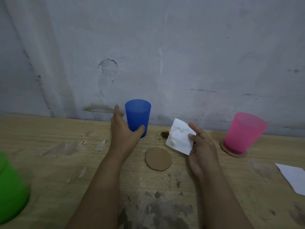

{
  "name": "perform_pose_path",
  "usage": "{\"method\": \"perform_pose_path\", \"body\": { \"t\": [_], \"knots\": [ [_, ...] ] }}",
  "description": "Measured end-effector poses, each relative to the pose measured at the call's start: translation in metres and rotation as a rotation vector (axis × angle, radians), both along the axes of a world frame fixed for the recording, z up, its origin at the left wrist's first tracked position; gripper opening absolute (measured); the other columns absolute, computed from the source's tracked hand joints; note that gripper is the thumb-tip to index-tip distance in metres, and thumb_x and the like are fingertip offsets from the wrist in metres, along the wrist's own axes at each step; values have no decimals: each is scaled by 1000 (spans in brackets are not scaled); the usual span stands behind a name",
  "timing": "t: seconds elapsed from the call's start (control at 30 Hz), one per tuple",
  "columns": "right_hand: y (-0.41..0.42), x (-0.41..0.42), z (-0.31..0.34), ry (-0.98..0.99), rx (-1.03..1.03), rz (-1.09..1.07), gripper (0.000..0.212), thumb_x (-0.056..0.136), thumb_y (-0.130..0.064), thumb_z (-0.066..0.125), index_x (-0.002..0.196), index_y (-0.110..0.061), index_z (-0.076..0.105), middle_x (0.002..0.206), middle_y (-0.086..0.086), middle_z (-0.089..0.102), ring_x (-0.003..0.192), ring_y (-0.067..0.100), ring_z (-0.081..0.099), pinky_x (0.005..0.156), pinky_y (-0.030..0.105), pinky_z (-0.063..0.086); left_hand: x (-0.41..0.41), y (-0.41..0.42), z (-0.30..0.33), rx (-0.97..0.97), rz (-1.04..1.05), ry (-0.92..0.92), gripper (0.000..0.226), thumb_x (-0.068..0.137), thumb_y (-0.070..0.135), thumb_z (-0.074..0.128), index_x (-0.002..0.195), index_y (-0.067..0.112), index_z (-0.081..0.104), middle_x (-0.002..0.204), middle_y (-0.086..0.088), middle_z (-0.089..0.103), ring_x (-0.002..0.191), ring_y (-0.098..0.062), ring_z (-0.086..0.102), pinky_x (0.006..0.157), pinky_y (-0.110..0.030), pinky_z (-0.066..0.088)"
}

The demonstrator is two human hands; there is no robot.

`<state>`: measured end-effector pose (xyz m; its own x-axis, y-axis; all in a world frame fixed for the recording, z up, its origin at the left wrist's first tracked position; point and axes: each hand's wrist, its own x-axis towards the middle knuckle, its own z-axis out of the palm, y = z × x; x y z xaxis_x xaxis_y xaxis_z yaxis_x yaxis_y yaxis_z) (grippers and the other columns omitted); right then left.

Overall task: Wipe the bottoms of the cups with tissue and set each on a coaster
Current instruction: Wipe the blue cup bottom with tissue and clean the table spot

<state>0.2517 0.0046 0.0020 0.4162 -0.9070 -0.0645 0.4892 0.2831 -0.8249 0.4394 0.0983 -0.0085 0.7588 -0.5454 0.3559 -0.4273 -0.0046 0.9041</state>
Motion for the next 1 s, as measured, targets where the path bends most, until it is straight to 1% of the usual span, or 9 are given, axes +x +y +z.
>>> {"method": "perform_pose_path", "body": {
  "t": [0.07,0.17,0.23,0.3,0.4,0.47,0.57,0.8,1.0],
  "knots": [
    [0,0,0,-27,-10,5,33,86,6,47,104,-16,65,108,8,68,84,16,71,63,26,58,-12,2,10,-128,118,-139,77,77,20,57,143,19,18,132,-8,29,121,-16,33,96,-30,32],
    [0,-1,1,-88,-13,12,37,85,7,49,108,-18,64,109,7,68,85,15,71,65,27,58,-33,5,23,-323,198,-445,47,78,21,50,121,3,42,111,-12,41,102,-18,41,89,-17,33],
    [0,-1,3,-121,-12,15,40,86,8,47,112,-19,61,111,8,67,85,15,71,67,27,58,-49,4,28,-370,144,-591,31,81,20,50,105,0,54,98,-10,48,91,-17,45,82,-17,36],
    [1,-1,3,-147,-5,24,41,86,7,47,115,-19,59,116,11,65,93,20,69,78,34,58,-65,-2,28,-357,35,-644,24,83,19,50,95,1,60,88,-8,54,83,-13,48,74,-17,40],
    [0,-5,4,-144,20,37,44,85,6,49,121,-19,56,121,14,63,111,34,60,99,52,45,-87,-11,25,-201,-166,-508,28,87,31,49,104,12,60,94,3,58,82,-5,53,70,-10,45],
    [-1,-7,5,-157,22,47,46,85,6,49,123,-20,55,121,14,63,112,35,59,101,54,42,-94,-17,19,-81,-239,-377,30,89,36,50,116,23,55,105,13,55,90,-2,55,71,-6,46],
    [-3,-9,5,-171,3,62,45,85,6,49,122,-20,56,119,13,64,104,31,64,96,51,47,-91,-24,16,-52,-270,-168,33,91,27,55,124,26,52,106,16,54,92,1,55,69,-2,44],
    [-4,-5,2,-90,-62,77,32,86,2,53,111,-16,61,105,8,71,88,22,69,76,39,59,-68,-21,16,-77,-352,136,15,84,10,67,90,24,68,86,8,68,79,-3,63,69,-14,52],
    [-2,-3,4,-10,-91,96,34,83,4,55,117,-4,58,114,18,67,105,34,64,91,47,52,-64,-21,19,-159,-329,306,13,85,8,66,87,21,68,90,-4,68,75,-8,65,56,-20,54]
  ]
}}
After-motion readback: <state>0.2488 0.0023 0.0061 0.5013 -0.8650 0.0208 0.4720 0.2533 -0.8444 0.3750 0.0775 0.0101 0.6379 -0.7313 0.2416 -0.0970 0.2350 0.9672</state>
